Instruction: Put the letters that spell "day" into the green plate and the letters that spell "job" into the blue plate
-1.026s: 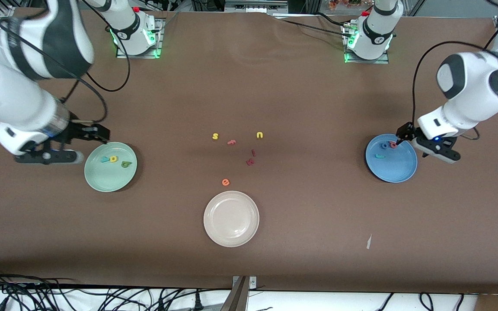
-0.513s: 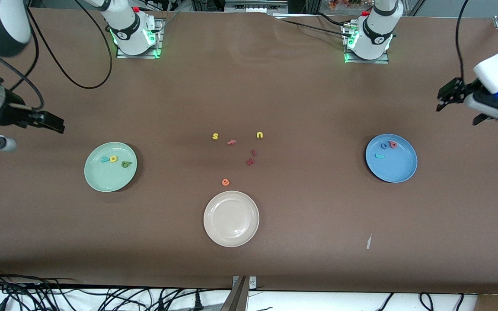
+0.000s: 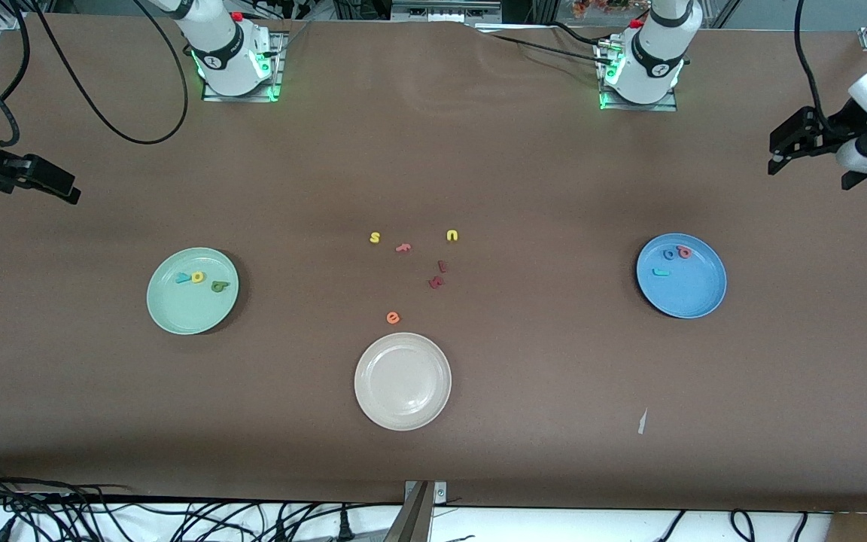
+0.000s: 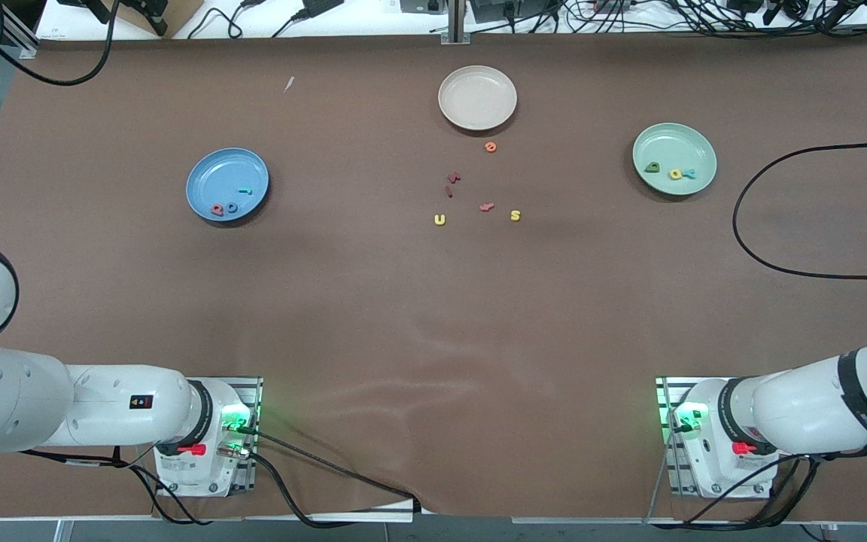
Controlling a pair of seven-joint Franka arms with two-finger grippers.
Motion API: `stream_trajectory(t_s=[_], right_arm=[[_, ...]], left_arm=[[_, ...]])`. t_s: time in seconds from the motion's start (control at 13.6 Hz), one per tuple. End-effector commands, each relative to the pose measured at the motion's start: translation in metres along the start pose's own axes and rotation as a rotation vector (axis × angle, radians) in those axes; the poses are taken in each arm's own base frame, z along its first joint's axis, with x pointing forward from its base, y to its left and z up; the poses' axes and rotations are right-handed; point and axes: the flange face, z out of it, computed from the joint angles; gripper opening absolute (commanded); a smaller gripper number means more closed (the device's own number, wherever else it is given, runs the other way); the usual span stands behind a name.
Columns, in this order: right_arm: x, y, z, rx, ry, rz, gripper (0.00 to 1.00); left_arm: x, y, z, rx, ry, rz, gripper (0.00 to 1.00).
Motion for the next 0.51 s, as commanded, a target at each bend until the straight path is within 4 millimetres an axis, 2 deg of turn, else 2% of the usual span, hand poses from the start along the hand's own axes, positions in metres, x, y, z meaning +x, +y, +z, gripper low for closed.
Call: stream_trajectory(t_s=[0.0, 0.15, 0.44], right_arm=[[-0.0009, 0.0030, 0.0057, 0.018, -0.025, -0.058, 1.00], [0.0002, -0.0032, 0.0102, 0.014, -0.041, -0.085, 1.00], [0.0005, -0.0044, 0.0129, 0.013, -0.049, -0.089, 1.00]], left_arm=[[0.0100, 0.0094, -0.0071, 0.006, -0.021, -0.071, 1.00], [0.0122, 0.0139, -0.0042, 0.007, -0.029, -0.134, 1.00], [0.0120, 0.0098, -0.0025, 0.005, -0.032, -0.143, 1.00]])
